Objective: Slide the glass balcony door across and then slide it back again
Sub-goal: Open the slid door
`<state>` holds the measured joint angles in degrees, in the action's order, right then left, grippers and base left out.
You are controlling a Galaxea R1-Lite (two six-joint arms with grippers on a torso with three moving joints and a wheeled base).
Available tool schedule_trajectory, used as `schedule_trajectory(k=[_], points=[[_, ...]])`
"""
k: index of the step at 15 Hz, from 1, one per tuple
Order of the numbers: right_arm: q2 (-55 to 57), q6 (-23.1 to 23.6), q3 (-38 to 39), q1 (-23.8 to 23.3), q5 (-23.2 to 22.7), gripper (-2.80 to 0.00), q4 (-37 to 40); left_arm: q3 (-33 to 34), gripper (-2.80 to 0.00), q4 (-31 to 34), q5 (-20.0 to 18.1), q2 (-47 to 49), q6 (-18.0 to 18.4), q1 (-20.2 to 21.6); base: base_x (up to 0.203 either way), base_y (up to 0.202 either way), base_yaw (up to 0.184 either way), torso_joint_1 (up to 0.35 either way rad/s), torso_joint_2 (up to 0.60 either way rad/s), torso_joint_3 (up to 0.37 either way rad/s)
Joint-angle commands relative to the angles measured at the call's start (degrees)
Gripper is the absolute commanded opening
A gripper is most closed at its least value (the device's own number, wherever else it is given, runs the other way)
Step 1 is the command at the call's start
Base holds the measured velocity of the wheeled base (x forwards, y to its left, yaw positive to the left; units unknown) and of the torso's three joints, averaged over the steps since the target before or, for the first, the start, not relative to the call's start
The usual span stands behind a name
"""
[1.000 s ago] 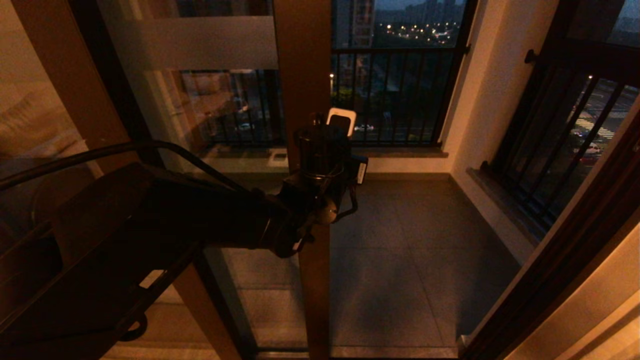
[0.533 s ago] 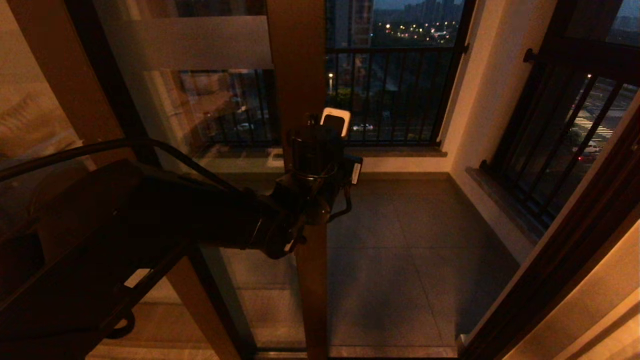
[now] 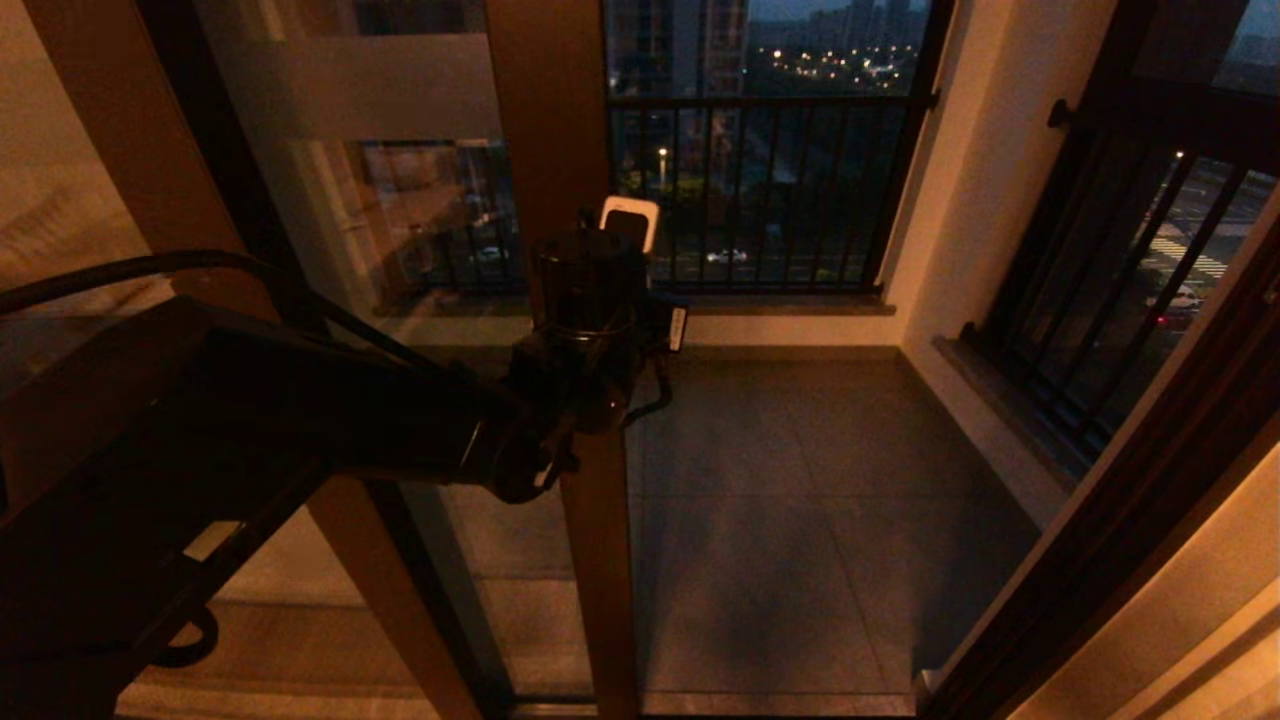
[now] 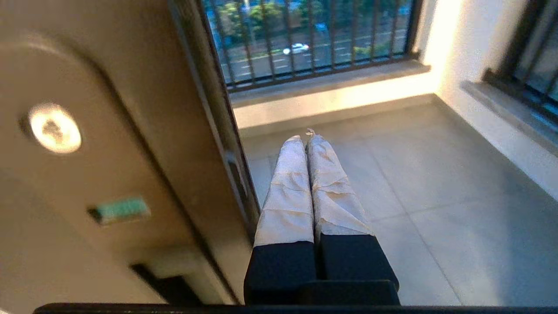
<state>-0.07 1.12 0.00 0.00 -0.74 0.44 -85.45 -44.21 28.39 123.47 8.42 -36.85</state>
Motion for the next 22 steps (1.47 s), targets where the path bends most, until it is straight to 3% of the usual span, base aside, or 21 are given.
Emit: schedule_trajectory(k=[1,9,22], points=[[-0.01,0.02,0.18,0.0,-0.05,-2.8,0.0,1.29,-2.8,-0.27,-0.18,-1.09,-0.05,0.23,0.0,0.0,0.0,0.0,0.0,0.0],[-0.01,0.02,0.18,0.0,-0.05,-2.8,0.0,11.57,-2.8,-5.09,-0.56,-6.36,0.12,4.17,0.0,0.0,0.0,0.0,0.0,0.0],[-0.01,0.02,0.18,0.0,-0.05,-2.8,0.0,19.01,-2.8,-9.84,-0.62,-9.48,0.11,9.16,0.0,0.0,0.0,0.0,0.0,0.0]])
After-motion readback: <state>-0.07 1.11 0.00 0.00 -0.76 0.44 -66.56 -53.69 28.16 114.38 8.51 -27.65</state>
